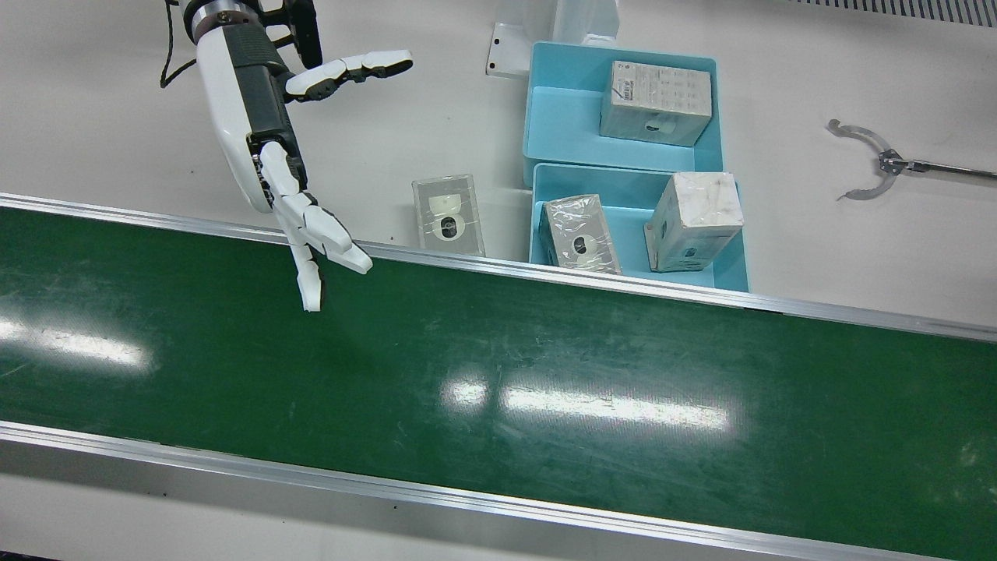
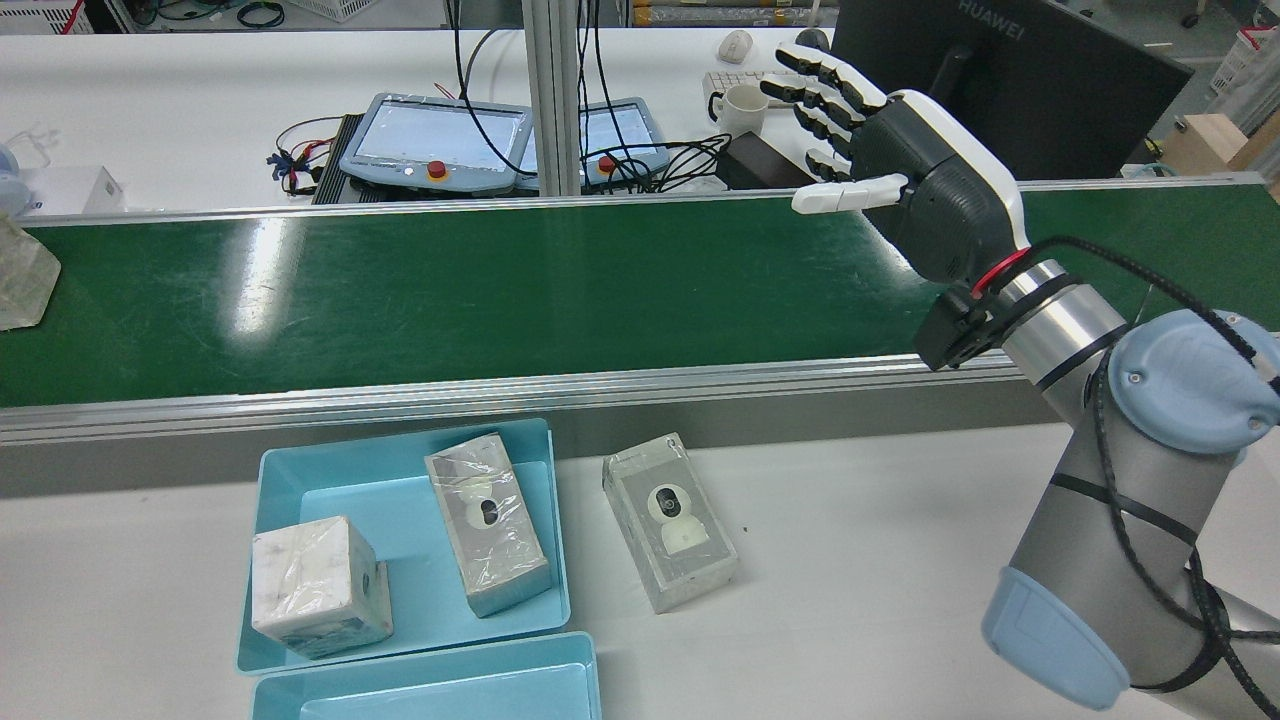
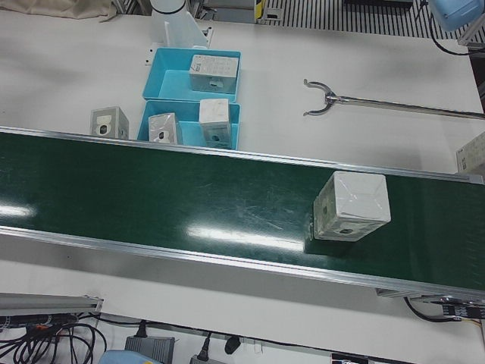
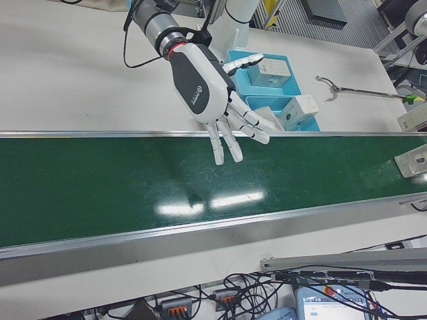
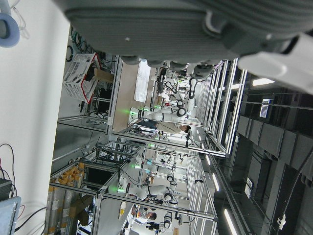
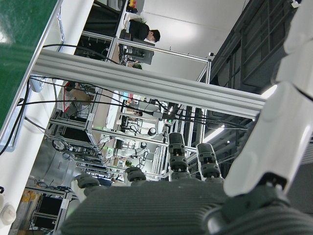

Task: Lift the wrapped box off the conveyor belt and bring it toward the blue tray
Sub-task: 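Hold the right hand open above the belt as the wrapped box approaches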

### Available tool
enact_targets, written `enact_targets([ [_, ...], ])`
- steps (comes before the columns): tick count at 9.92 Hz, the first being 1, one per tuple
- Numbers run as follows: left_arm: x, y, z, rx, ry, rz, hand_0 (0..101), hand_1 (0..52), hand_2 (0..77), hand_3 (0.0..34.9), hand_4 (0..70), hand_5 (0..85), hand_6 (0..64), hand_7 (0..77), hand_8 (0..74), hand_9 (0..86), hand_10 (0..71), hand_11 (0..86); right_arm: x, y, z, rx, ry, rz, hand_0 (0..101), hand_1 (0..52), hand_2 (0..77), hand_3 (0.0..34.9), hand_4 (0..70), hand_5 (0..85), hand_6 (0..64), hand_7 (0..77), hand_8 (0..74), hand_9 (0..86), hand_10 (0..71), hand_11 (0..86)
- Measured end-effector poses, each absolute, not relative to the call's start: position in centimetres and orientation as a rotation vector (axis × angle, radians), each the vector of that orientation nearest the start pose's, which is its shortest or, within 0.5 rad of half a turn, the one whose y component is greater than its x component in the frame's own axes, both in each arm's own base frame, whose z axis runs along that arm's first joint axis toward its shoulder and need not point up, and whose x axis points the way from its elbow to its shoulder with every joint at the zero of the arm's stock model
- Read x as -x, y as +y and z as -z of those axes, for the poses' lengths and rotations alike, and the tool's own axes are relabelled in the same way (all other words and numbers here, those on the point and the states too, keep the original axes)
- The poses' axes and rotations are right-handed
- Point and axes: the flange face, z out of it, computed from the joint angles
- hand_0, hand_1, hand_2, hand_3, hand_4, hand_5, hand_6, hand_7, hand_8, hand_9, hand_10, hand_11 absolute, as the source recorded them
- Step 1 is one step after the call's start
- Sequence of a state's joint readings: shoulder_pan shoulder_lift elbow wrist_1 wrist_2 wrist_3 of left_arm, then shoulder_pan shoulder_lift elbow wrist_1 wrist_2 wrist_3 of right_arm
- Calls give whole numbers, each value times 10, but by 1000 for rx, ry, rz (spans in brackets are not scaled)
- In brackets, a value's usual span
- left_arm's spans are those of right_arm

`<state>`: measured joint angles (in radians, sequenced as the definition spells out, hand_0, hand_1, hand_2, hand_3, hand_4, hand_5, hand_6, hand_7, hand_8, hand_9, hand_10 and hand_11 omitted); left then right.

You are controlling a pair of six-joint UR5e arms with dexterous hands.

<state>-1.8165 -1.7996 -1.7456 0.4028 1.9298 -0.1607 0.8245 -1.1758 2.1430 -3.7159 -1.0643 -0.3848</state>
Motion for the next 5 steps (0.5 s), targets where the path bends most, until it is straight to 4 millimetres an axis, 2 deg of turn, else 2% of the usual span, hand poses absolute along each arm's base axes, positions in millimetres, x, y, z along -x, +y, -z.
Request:
enact_targets([
  [1,229,-510,-522,306,2225,2244,0,0,5,0,0,5,5,5,0,5,5,0,201,-493,-302,-9,2747,1942,393,82,93,303,0,164,0,164,5,33,11,11],
  [3,229,-510,-522,306,2225,2244,0,0,5,0,5,5,0,5,5,0,5,0,202,-495,-314,-6,2732,1970,391,82,93,304,0,158,0,164,5,49,11,11],
  [5,229,-510,-522,306,2225,2244,0,0,5,0,5,5,0,5,5,0,0,0,211,-506,-293,-26,2741,1915,391,82,120,302,0,175,0,169,5,49,11,11],
])
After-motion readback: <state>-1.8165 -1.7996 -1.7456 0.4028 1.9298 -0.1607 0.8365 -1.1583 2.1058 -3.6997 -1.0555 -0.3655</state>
